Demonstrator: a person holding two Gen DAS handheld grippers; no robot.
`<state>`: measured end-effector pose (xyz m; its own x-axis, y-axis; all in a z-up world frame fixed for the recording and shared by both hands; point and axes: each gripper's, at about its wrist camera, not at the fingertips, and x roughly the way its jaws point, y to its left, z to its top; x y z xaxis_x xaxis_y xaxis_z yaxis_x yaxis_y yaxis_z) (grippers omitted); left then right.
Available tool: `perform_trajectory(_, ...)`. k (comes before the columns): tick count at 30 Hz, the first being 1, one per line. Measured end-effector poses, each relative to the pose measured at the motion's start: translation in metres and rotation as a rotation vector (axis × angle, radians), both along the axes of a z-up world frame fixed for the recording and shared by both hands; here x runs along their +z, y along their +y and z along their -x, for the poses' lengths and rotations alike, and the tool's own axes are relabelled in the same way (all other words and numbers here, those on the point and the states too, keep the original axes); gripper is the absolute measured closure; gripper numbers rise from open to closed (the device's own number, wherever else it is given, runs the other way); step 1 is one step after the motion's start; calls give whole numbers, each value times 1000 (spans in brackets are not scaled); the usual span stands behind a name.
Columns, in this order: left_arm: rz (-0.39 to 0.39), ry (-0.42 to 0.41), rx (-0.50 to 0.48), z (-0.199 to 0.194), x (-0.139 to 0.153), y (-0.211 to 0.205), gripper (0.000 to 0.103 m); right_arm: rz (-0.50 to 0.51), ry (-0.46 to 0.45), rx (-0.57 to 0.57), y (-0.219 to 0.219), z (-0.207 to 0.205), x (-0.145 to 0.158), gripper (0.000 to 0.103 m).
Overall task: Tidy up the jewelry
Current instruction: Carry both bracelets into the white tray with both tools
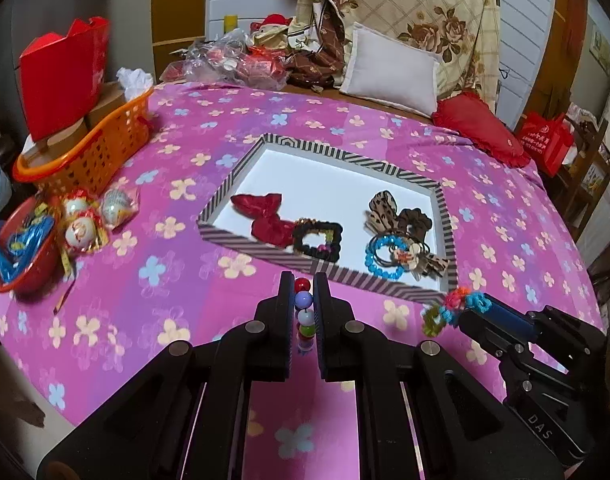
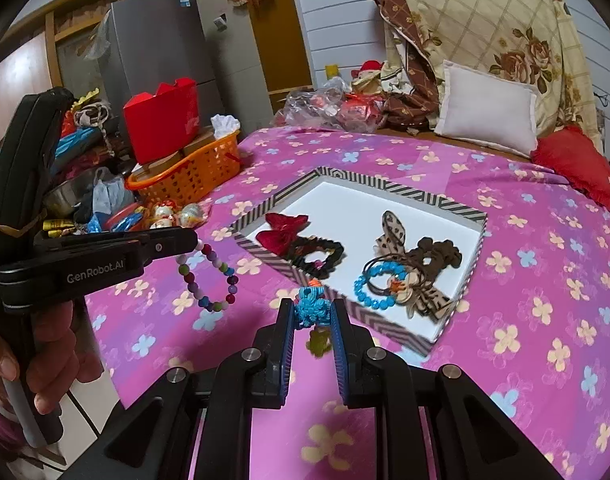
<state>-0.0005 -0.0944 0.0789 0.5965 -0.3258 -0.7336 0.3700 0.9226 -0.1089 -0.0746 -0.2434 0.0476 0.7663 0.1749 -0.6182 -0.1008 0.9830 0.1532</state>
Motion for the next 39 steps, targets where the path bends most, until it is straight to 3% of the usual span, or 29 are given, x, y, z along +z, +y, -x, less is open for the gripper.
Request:
perform_trajectory(19,-25,-28,17,-80,14,-53,95,-19,12,-13,-32,-76,12,86)
perform_trajectory(31,-61,49,71,-116,-30,-70,95,-81,98,18,-27,-118,-31,86)
perform_trajectory(39,-87,89,94,-125,-55,-71,95,-65,148,-24,-37,-135,-65,86)
